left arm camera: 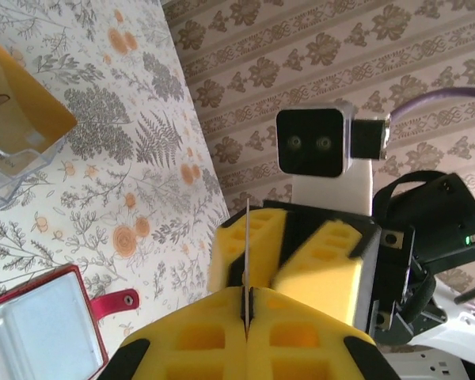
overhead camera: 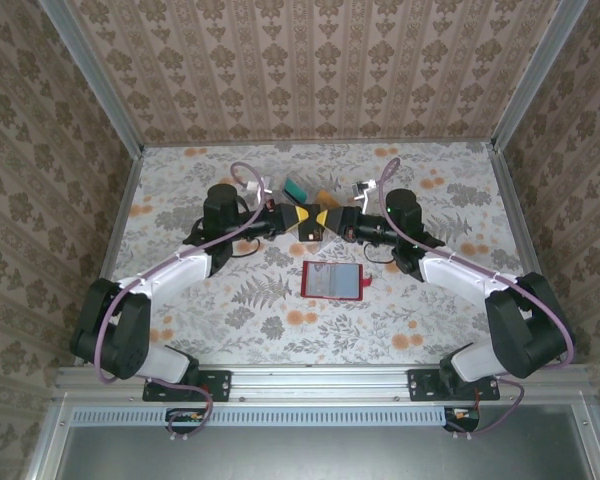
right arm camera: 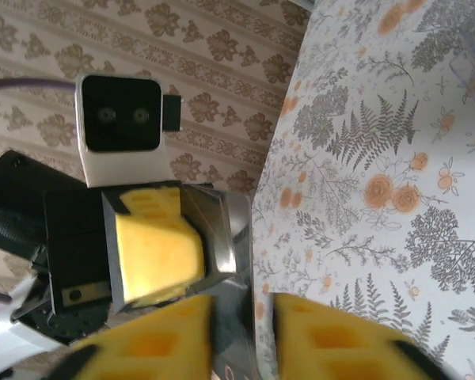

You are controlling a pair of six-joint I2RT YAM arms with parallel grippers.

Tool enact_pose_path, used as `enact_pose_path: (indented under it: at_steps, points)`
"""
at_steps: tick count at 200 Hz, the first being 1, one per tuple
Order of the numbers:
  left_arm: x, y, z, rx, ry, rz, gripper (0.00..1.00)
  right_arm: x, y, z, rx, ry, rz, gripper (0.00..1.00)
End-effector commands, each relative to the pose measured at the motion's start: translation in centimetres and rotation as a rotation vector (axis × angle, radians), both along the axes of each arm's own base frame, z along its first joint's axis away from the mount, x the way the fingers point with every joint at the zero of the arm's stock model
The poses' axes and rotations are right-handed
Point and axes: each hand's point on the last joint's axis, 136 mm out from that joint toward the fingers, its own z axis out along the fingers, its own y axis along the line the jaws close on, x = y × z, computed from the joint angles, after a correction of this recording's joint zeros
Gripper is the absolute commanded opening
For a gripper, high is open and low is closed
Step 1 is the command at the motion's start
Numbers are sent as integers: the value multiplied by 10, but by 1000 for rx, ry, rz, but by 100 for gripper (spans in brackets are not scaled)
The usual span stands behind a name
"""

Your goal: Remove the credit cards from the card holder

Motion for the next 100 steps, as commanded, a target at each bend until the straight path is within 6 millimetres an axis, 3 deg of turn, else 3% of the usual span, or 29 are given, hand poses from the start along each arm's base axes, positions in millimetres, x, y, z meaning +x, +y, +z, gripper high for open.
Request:
enact_pose_path:
  at_steps: [1,37,100]
  points:
    - [10,4,9,-57,-1,67,0,-2,5,5,57,7,-5,40]
    - [20,7,8,-82,37,131,0,-6,16,3,110,41,8,36]
    - [25,17,-13,-64,108,185,0,3,14,2,88,27,-28,6]
